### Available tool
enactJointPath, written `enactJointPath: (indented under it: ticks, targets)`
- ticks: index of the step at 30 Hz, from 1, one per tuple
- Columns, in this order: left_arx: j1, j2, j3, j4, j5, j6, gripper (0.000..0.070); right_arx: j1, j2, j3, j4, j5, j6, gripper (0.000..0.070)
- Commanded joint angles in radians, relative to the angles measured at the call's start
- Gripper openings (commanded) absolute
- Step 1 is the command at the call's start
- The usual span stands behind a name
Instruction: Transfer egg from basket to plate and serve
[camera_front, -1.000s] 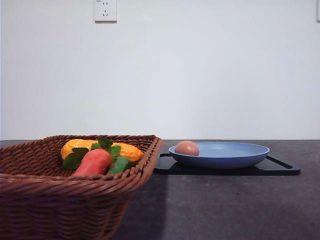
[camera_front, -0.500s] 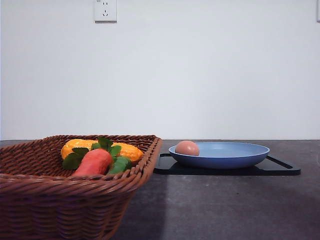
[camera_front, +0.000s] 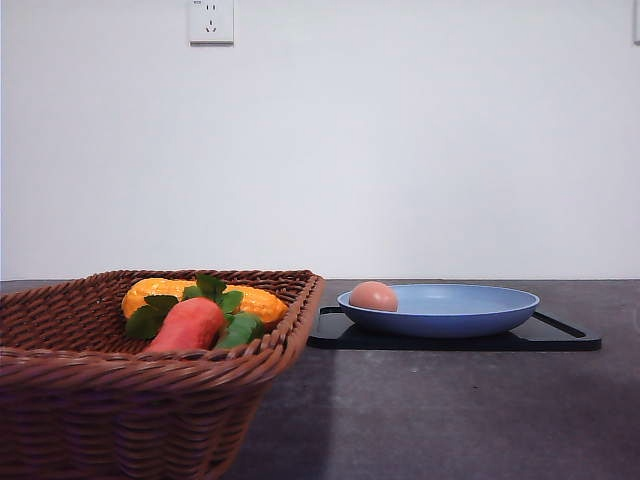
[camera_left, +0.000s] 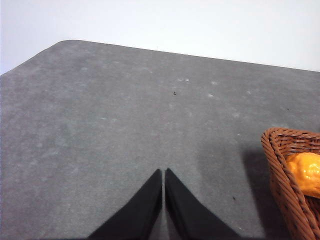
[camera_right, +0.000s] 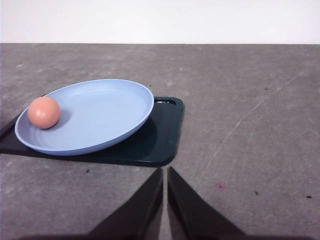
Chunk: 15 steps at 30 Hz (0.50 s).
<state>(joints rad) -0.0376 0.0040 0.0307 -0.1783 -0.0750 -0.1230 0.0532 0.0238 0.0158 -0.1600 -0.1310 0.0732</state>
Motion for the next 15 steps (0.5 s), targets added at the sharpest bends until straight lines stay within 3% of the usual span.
enactJointPath:
  ticks: [1, 15]
  targets:
    - [-0.001, -0.001, -0.028, -0.004, 0.003, -0.006, 0.0, 0.003, -0.002, -0.006, 0.006, 0.003, 0.019, 0.0]
    - [-0.001, -0.001, -0.028, -0.004, 0.003, -0.006, 0.0, 0.003, -0.002, -0.006, 0.005, 0.003, 0.019, 0.0]
